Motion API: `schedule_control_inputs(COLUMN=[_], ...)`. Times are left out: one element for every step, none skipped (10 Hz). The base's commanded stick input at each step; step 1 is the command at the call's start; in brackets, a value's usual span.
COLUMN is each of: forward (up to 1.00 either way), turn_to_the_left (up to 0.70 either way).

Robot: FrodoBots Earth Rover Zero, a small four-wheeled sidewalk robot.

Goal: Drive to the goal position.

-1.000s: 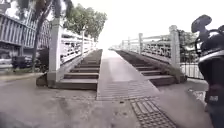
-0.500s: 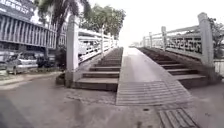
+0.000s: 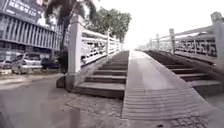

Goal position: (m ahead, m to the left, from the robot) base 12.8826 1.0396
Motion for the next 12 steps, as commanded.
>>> schedule_control_inputs(forward=[0.45,0.45,0.45,0.45,0.45,0.45,0.05,0.0,0.0,0.0,0.0,0.0], turn_to_the_left=[0.0,0.0,0.0,0.0,-0.18,-0.27,-0.43,-0.45,-0.45,-0.45,-0.45,-0.45])
